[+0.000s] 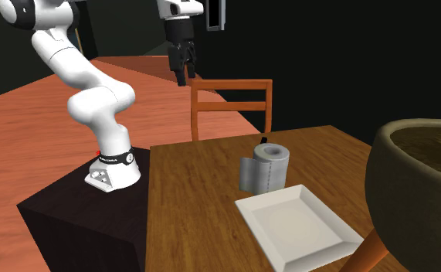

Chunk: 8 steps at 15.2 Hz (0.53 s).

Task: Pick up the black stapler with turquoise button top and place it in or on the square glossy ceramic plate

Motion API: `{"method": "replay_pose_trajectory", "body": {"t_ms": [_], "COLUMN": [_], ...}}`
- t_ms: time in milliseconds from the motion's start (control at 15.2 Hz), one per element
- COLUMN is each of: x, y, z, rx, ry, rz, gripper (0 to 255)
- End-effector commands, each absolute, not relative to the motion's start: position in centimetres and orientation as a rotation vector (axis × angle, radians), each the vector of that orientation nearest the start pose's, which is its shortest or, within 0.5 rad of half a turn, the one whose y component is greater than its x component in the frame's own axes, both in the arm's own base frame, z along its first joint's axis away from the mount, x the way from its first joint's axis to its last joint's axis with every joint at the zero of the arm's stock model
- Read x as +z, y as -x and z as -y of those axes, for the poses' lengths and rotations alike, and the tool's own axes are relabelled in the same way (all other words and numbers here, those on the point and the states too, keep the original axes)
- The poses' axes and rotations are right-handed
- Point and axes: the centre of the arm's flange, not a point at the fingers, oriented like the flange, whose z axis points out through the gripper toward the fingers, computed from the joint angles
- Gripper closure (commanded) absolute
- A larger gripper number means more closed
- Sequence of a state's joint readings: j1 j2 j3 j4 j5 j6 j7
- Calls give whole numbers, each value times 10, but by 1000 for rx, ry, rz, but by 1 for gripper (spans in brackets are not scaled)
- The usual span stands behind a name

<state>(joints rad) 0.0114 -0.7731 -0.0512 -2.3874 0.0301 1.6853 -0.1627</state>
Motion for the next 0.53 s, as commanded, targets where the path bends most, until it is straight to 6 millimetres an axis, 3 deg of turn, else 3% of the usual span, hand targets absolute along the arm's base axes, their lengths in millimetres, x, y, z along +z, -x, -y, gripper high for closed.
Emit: {"method": "replay_pose_trajectory", "body": {"t_ms": [0, 462], "x": [582, 532], "y": [-321, -399], "z": [14, 39], "rx": [-117, -95], "ry": [3074, 2958], "rz": [206, 867], "gripper": [0, 0]}}
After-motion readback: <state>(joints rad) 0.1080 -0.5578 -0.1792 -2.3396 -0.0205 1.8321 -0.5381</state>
